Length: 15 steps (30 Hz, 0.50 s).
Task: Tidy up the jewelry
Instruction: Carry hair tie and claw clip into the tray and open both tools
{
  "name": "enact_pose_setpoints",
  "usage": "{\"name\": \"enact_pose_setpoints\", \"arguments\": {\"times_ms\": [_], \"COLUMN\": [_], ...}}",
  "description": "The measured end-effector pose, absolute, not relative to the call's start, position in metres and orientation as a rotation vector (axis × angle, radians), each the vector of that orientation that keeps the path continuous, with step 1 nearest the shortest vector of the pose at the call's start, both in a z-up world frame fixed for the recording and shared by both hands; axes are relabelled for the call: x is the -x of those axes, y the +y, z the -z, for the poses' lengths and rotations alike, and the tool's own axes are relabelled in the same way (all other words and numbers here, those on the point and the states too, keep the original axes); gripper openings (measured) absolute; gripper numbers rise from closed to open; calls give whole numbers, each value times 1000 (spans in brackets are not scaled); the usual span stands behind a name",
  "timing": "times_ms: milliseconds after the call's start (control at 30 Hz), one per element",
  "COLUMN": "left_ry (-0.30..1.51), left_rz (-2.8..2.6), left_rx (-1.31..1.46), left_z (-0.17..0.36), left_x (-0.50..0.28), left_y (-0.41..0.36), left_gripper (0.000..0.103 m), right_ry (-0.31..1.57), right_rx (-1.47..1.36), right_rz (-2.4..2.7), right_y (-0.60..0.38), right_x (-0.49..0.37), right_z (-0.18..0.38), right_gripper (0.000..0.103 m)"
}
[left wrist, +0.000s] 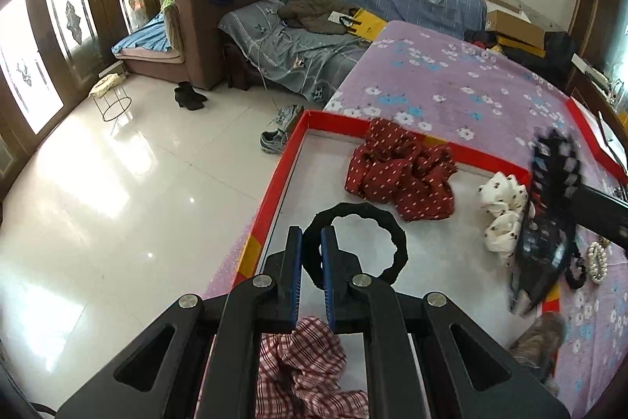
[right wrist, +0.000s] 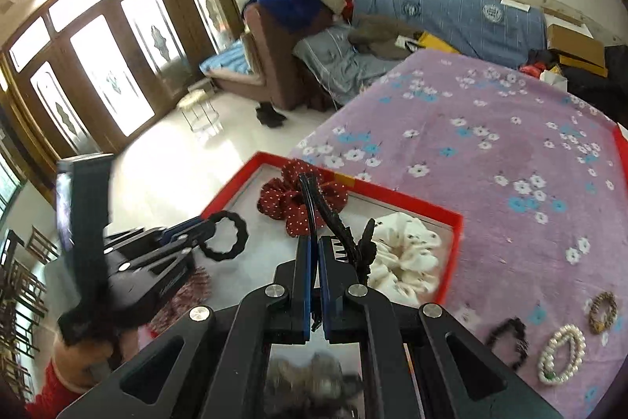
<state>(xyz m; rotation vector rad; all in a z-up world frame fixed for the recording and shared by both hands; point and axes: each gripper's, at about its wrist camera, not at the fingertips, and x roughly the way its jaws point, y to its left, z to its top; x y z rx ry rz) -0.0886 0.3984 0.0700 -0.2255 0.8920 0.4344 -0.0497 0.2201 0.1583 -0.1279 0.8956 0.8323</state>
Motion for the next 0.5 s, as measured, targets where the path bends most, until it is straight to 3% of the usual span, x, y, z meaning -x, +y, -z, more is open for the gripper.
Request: {"name": "enact_pose_setpoints", "arguments": {"times_ms": [500], "left_ry": [880], "left_rz": [-404], "left_rx": [285], "left_z": [-54], "left_x": [95], "left_y": [401], "left_gripper": [10], "right_ry": [994], "right_rx": [169], "right_rz": [-730], "right_y": [262], "right_x": [10], "right_z": [-118], "right_gripper": [5]}}
